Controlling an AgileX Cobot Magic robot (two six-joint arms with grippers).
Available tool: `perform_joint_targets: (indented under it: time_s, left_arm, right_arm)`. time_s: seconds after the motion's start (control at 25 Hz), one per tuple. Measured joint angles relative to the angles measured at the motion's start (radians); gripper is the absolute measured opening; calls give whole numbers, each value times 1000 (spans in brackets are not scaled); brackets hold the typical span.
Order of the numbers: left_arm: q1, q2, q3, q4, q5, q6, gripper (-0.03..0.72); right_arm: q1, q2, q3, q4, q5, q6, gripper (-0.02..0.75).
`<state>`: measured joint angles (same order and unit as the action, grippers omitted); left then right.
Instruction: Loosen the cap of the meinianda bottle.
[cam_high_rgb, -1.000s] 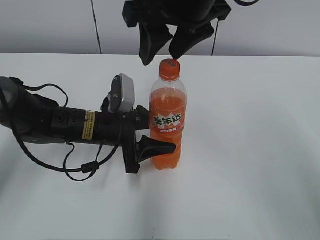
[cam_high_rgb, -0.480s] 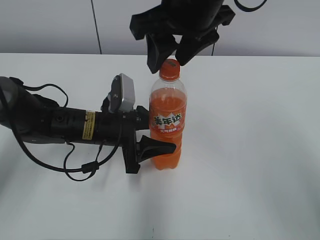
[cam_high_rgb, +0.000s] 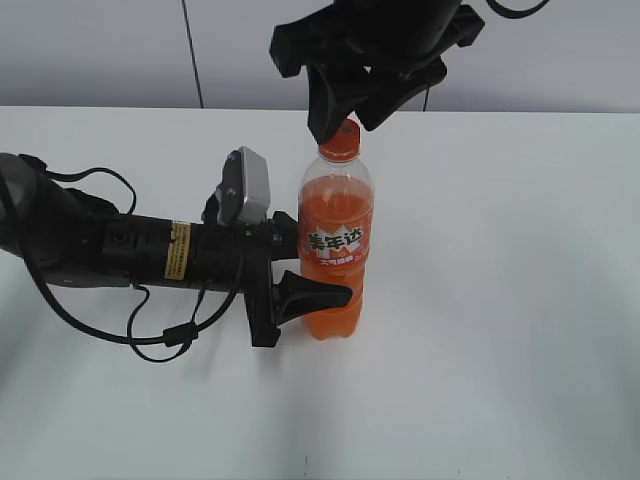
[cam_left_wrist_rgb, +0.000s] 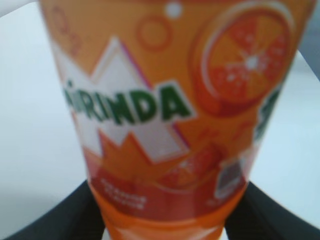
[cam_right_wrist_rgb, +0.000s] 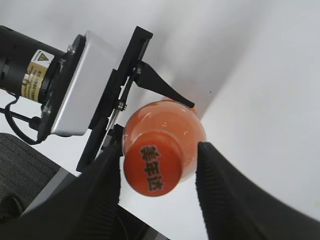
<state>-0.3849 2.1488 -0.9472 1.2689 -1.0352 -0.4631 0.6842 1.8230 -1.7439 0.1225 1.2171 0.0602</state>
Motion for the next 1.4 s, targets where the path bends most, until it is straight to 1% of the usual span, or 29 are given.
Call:
perform_joint_targets:
  time_s: [0.68, 0.72, 0.84, 1.08, 1.16, 1.24, 1.4]
  left_arm:
    - [0, 0, 0, -1, 0, 0, 410]
    - [0, 0, 0, -1, 0, 0, 410]
    - [-1, 0, 0, -1, 0, 0, 410]
    - [-1, 0, 0, -2, 0, 0, 410]
    - [-1, 0, 0, -2, 0, 0, 410]
    - [-1, 0, 0, -2, 0, 0, 410]
    - [-1, 0, 0, -1, 0, 1, 410]
  right_arm:
    - [0, 17, 1, 3, 1, -3, 352]
    - [0, 17, 1, 3, 1, -5, 342]
    - [0, 17, 1, 6, 1, -16, 272]
    - [0, 17, 1, 8, 1, -75, 272]
    - [0, 17, 1, 8, 1, -150, 272]
    - [0, 17, 1, 11, 1, -265, 272]
    - [0, 17, 1, 16, 1, -621, 272]
